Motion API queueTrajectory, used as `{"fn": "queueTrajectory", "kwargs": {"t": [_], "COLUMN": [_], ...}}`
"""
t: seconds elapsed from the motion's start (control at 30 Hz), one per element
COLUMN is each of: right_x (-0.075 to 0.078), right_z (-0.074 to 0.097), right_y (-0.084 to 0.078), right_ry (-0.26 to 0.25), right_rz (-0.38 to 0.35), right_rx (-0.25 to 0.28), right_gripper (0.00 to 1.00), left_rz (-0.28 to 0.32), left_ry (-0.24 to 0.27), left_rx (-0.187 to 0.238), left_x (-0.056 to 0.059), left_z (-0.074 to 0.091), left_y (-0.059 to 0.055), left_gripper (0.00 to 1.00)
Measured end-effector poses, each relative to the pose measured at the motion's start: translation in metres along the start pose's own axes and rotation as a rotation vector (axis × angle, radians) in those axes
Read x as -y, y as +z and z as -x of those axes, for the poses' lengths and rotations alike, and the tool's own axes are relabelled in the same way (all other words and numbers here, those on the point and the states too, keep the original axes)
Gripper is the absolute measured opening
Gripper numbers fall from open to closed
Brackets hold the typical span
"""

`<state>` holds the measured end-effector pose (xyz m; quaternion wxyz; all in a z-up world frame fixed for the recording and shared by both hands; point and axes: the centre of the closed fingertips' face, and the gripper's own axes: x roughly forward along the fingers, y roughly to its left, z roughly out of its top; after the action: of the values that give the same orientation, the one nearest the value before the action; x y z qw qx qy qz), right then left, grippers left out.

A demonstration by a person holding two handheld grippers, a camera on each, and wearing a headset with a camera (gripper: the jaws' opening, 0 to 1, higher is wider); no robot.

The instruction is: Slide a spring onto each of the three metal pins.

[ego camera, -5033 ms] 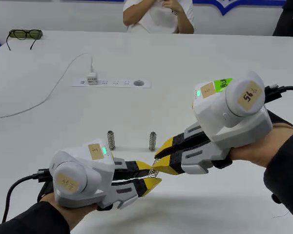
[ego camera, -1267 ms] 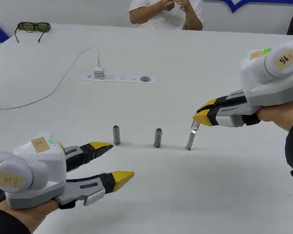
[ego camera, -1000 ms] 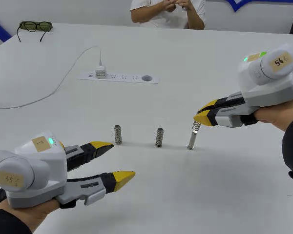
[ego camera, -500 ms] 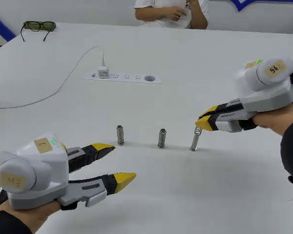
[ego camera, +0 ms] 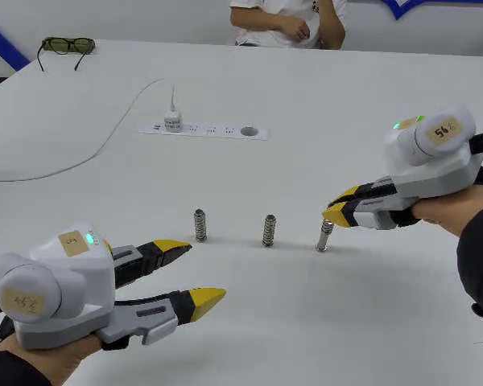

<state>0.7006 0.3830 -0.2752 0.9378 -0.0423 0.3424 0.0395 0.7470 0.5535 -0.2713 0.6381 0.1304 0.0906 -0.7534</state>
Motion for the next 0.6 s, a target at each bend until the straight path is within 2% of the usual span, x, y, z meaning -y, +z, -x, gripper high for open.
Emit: {"fn": "queueTrajectory", "kwargs": {"t": [0.6], "right_x": [0.0], "right_z": [-0.015], "right_y": [-0.017], "right_ry": [-0.013], "right_rz": [-0.022], "right_rx": [-0.019], "right_gripper": [0.12], "left_rz": [0.004], "left_ry": [0.004], "left_rx": [-0.004], "left_x": [-0.001], "left_z": [0.0], "left_y": [-0.003], "left_gripper": [0.47]}}
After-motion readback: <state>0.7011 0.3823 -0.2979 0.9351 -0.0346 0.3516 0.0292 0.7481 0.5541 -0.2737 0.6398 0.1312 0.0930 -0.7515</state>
